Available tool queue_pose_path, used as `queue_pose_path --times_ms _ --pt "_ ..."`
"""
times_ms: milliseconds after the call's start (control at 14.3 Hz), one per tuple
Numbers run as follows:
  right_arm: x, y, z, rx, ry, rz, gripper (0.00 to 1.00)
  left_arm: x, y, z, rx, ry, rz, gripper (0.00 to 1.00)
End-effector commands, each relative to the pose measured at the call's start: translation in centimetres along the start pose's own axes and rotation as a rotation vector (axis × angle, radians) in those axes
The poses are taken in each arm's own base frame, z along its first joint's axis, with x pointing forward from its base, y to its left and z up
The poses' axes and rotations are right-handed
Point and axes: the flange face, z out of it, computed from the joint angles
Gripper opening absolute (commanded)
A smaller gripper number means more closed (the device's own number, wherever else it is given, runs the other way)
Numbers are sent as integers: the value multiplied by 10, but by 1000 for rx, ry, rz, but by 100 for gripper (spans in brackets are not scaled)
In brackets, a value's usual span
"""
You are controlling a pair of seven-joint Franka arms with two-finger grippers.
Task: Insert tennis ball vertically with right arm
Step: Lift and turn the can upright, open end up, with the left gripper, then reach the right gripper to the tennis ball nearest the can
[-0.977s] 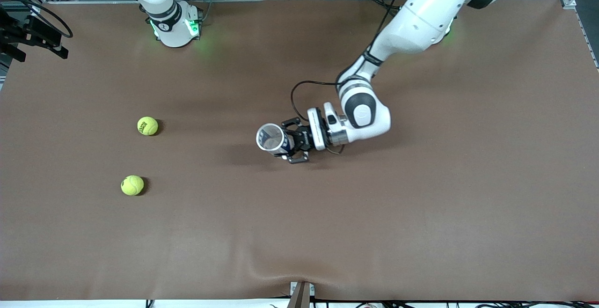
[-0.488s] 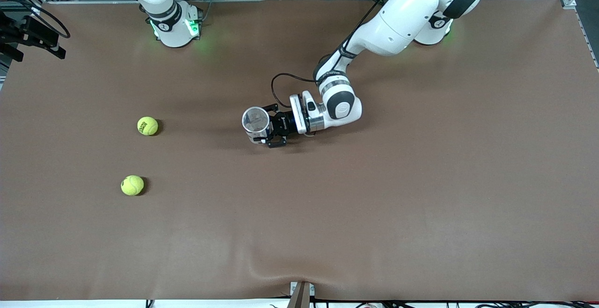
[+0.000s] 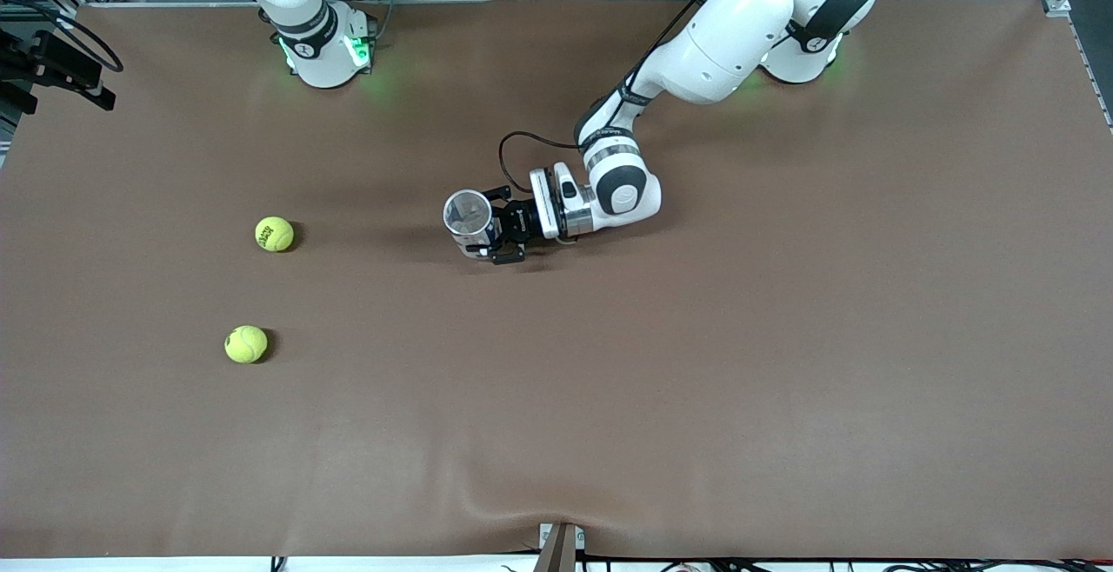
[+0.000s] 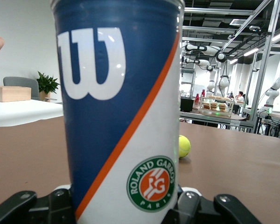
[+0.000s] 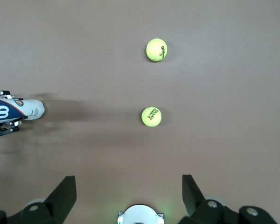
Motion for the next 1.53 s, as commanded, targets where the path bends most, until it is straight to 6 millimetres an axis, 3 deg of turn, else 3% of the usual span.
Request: queue_pose_path --times_ms 0,70,209,558,698,977,1116,1256,1326,1465 --pt "7 10 15 21 -19 5 100 -10 8 1 42 -5 273 60" --pt "11 14 21 21 -30 12 100 -12 8 0 52 -7 273 60" --pt "18 16 27 22 -36 16 100 -14 12 2 72 -8 319 71" --pt "27 17 44 22 -70 18 100 -18 20 5 76 -10 334 71" --pt "31 26 67 25 -83 33 100 -18 22 5 80 -13 345 69" --pt "36 40 150 15 -129 49 100 -22 29 6 90 -35 372 68" --pt "51 47 208 3 -172 56 100 -23 29 6 91 -38 401 68" --pt "71 68 278 -7 -257 83 100 -27 28 4 92 -44 400 68" --pt "74 72 300 -6 -280 89 100 -29 29 4 91 -46 405 68" --pt "71 70 326 -9 -285 85 100 -33 30 1 89 -54 409 68"
